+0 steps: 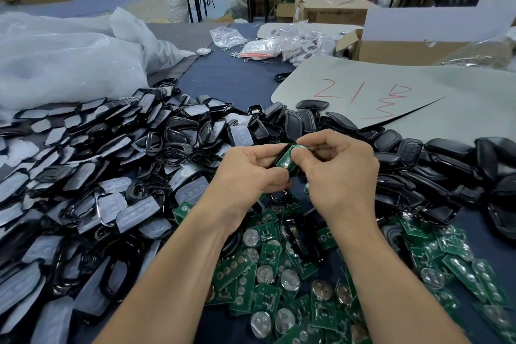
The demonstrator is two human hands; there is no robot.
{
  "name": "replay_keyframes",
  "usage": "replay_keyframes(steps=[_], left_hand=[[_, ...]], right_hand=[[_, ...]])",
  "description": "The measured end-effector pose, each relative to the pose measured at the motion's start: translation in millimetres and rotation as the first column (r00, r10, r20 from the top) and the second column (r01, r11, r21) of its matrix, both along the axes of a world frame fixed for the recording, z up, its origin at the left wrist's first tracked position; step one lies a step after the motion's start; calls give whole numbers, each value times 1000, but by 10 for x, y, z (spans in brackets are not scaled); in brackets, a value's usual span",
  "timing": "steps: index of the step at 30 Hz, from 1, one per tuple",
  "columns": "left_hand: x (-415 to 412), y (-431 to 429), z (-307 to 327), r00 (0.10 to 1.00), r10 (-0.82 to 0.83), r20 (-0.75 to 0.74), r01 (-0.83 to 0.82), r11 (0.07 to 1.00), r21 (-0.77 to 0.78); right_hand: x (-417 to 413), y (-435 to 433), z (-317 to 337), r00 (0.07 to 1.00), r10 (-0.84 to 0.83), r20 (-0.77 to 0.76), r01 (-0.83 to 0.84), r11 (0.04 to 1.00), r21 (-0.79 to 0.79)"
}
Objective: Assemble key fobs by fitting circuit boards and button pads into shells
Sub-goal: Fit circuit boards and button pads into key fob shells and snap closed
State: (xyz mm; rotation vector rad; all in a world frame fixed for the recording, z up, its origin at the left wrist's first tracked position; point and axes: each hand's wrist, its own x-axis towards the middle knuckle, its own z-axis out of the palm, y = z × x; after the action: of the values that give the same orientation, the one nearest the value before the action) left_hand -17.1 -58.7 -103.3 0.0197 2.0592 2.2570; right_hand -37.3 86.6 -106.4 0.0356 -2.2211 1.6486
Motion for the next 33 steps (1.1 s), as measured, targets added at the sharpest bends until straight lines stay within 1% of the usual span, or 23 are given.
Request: replay_keyframes(steps=[2,4,6,10,16,19,26,30,33], left_hand=[[-5,-21,-9,1000,-1,-8,1,1000,4],[0,-38,-12,999,-37,-16,37,999,-14],[4,-44,-14,998,-61,-23,60,997,-40],[4,-42,-10,999,-45,-18,44,997,-59],[11,-40,-21,999,-39,0,39,998,-54],[3,-45,-26,1000,-26,9,27,998,-57],[8,21,-7,997,70,30,-70,998,-1],[16,45,2,989,145,34,-146,989,17],[14,52,-2,981,195,3,-195,981,0]], right_hand=[[-20,14,-8,999,23,27,-21,997,-72],[-30,31,-16,998,41,44,-35,993,-115],[-28,38,-19,998,44,39,-39,992,-123],[-16,32,-13,999,36,27,-32,990,-138],[-6,46,9,999,33,-3,-33,999,-29],[5,50,24,1000,28,-7,-28,1000,-7],[48,12,45,998,6,-55,3,988,156],[60,-29,29,998,-3,-64,12,990,138],[46,-36,20,999,37,11,-38,995,95]])
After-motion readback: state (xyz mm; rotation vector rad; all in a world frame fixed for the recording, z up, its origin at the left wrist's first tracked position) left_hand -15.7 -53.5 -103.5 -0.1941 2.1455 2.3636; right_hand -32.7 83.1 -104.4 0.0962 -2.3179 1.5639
